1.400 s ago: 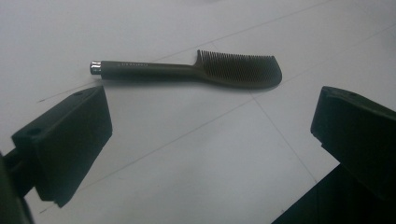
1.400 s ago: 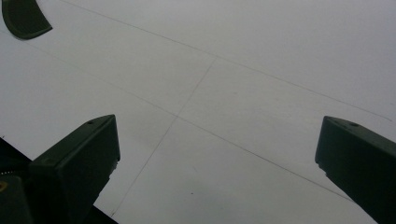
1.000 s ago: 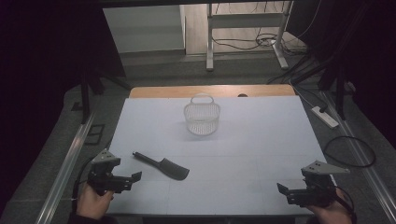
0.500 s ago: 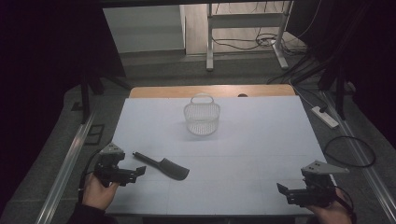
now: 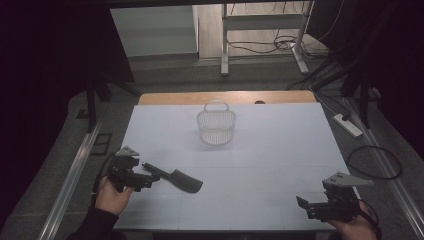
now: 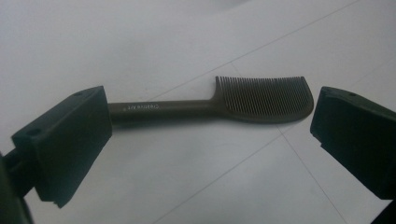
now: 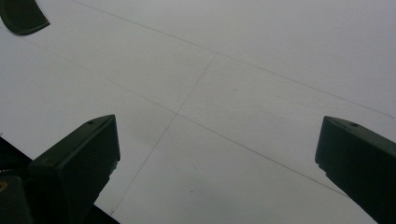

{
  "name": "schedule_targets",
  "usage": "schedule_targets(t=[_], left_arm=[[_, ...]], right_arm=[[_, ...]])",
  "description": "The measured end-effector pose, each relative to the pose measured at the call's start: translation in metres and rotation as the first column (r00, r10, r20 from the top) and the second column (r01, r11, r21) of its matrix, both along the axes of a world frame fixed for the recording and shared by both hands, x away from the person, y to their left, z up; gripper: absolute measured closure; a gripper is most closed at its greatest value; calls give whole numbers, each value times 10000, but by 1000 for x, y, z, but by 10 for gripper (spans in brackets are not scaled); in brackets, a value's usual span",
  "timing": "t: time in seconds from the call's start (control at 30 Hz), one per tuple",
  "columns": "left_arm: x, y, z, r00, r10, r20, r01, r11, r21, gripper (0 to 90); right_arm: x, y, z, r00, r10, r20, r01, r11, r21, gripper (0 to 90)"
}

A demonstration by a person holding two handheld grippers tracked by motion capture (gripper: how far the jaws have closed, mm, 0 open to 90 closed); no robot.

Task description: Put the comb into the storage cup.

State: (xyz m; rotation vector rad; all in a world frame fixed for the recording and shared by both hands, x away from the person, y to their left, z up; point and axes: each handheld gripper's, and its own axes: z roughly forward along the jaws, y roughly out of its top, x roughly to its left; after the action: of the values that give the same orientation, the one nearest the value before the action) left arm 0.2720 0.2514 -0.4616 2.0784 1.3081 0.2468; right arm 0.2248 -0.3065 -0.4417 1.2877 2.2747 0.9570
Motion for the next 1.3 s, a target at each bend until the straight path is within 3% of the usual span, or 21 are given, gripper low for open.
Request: schedule_targets(t=[0.43,1.3], left_arm=[[18,-4,-2,9998,-86,-170,92,9994,345,0],[57,-12,-4,9990,-348,-285,360,9983,454,0]], right_arm=[[0,0,0,10000,11,-30,-11,10000,-7,2],[1,1,-1,9999,-1,-112,0,10000,-83,4]])
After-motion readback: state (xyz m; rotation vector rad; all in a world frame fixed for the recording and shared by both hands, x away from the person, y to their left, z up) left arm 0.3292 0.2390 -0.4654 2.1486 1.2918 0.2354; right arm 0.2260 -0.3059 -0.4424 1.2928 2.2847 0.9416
